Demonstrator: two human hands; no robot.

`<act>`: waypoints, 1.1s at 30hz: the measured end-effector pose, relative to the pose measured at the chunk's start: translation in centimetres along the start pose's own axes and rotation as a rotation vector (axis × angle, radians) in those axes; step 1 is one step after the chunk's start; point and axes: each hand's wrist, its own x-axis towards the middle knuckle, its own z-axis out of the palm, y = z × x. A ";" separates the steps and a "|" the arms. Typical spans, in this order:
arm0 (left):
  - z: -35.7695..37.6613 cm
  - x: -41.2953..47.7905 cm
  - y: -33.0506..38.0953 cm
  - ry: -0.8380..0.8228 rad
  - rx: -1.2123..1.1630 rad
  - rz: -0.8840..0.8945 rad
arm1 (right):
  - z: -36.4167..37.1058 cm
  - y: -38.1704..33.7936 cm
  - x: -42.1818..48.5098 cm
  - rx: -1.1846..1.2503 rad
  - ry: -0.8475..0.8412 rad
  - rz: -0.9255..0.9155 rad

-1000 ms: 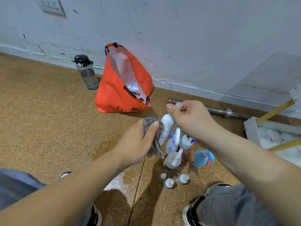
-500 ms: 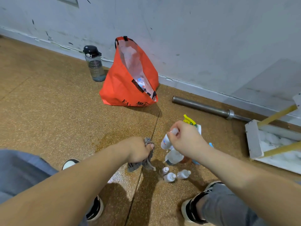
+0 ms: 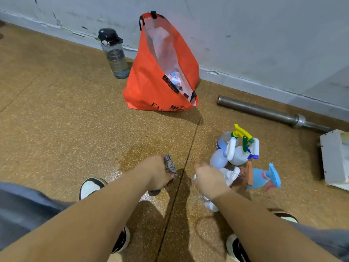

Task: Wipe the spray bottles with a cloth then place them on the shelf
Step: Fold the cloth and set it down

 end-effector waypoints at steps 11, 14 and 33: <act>0.5 1.5 2.0 -0.081 -0.218 -0.008 | 2.3 0.4 0.3 -0.171 -0.179 0.035; -0.2 0.8 2.8 -0.042 -0.274 0.016 | 0.8 -0.8 0.3 -0.120 -0.184 0.041; -7.3 -13.5 5.7 0.039 -0.583 0.359 | -18.0 1.4 -12.9 1.267 -0.266 -0.197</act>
